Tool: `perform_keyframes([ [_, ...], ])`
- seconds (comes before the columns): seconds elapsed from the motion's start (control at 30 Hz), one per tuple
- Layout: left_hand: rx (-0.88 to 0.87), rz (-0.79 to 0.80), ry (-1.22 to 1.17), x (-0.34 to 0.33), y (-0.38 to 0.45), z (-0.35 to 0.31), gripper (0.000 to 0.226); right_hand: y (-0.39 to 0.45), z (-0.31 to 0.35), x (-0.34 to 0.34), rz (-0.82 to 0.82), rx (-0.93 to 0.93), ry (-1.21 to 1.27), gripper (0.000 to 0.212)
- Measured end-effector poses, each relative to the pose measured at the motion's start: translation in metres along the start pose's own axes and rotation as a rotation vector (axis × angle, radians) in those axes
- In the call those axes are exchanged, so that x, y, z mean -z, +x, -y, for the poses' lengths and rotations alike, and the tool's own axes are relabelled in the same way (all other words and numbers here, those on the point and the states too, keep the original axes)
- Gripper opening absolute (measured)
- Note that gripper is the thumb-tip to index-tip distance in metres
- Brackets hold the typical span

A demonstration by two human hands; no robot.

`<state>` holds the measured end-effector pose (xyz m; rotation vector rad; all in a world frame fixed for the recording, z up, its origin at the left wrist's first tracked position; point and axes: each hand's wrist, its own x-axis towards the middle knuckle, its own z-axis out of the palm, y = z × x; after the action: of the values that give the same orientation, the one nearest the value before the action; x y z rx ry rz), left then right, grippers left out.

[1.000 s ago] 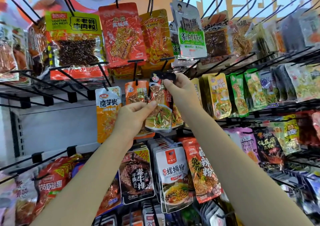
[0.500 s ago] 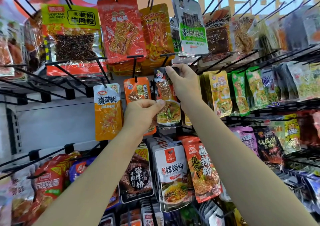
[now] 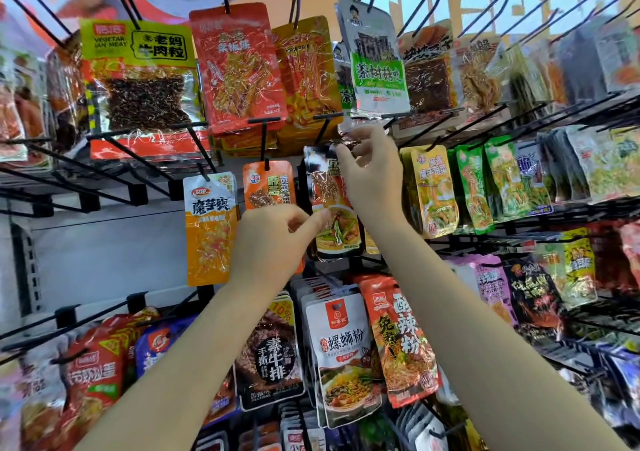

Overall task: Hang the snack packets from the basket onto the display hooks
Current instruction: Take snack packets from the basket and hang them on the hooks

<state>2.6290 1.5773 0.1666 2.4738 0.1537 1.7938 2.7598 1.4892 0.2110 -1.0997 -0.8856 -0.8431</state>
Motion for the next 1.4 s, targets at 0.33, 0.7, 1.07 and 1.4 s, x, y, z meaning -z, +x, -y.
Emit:
perform_keyframes([
  [0.33, -0.186, 0.063, 0.559, 0.01, 0.003, 0.051, 0.048, -0.027, -0.034, -0.007, 0.393, 0.227, -0.5, 0.049],
  [0.7, -0.241, 0.03, 0.21, 0.024, -0.012, 0.016, 0.042, -0.056, -0.008, 0.045, 0.254, 0.254, -0.305, 0.036],
  [1.07, -0.312, 0.595, -0.455, -0.139, -0.245, -0.098, 0.04, -0.308, -0.081, 0.309, 0.216, -0.216, -0.916, 0.031],
  [1.4, -0.235, 1.561, -0.357, -0.223, -0.513, -0.137, 0.075, -0.553, -0.095, 0.476, 0.669, -1.295, -1.173, 0.053],
])
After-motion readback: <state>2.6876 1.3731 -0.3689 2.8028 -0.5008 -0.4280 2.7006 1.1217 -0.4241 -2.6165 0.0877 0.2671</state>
